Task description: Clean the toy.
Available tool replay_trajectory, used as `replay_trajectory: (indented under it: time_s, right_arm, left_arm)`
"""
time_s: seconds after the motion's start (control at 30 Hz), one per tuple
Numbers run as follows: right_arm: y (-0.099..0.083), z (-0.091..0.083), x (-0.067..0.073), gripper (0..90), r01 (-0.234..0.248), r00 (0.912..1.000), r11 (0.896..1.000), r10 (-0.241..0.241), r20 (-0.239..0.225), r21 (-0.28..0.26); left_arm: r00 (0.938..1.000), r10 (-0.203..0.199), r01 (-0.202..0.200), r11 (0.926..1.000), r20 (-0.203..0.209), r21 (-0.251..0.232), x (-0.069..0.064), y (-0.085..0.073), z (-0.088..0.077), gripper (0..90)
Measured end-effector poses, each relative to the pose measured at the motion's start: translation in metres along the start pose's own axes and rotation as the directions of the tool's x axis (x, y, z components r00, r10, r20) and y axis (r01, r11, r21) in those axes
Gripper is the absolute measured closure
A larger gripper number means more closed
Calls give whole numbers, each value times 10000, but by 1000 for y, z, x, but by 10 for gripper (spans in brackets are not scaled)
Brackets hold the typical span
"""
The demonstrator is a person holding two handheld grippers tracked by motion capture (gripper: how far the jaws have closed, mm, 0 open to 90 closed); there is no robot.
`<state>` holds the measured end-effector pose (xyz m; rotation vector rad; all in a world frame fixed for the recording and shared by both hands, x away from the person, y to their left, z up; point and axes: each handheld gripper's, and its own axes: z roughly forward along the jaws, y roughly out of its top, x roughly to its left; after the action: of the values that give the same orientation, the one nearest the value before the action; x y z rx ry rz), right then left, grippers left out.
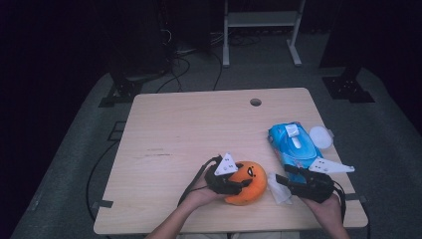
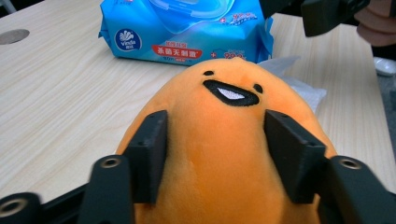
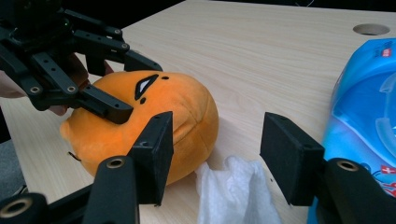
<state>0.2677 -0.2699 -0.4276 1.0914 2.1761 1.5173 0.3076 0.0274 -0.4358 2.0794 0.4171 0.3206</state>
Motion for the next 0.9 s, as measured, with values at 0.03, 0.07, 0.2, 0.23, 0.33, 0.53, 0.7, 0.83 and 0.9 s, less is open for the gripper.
replay_trajectory:
  time_s: [0.03, 0.07, 0.2, 0.23, 0.33, 0.53, 0.7, 0.83, 0.9]
  right_arm:
    - [0, -1, 0, 432, -43, 10000, 10000, 43, 1, -49]
    - [0, -1, -1, 432, -68, 10000, 9999, 69, 17, -84]
    - [0, -4, -3, 431, -188, 9998, 9996, 188, 8, -233]
    - [0, -4, -4, 431, -201, 9998, 9994, 201, 13, -284]
    - [1, -5, -5, 430, -324, 9995, 9988, 324, -27, -372]
    - [1, -6, -6, 430, -329, 9995, 9983, 328, -35, -483]
    - [1, -6, -6, 429, -402, 9992, 9975, 399, -49, -587]
    - [0, -6, -7, 427, -480, 9988, 9970, 477, -50, -602]
    - [0, -5, -8, 427, -496, 9988, 9970, 495, -37, -593]
  left_arm:
    - [10000, 61, -61, 10000, -58, 48, -1, 1, 0, 471]
    - [9999, 109, -108, 9999, -113, 46, -1, 1, 0, 479]
    - [9998, -201, 200, 9997, -68, -101, 0, 7, -6, 511]
    - [9997, -208, 207, 9997, -98, -132, 0, 9, -7, 525]
    - [9997, -232, 232, 9997, -59, -111, 1, 10, -8, 572]
    - [9997, -218, 217, 9997, -105, -143, 2, 12, -10, 609]
    - [9989, -331, 323, 9992, -343, -246, 8, 15, -14, 609]
    - [9961, -624, 599, 9974, -627, -411, 23, 17, -19, 607]
    - [9937, -720, 682, 9966, -855, -467, 31, 18, -21, 607]
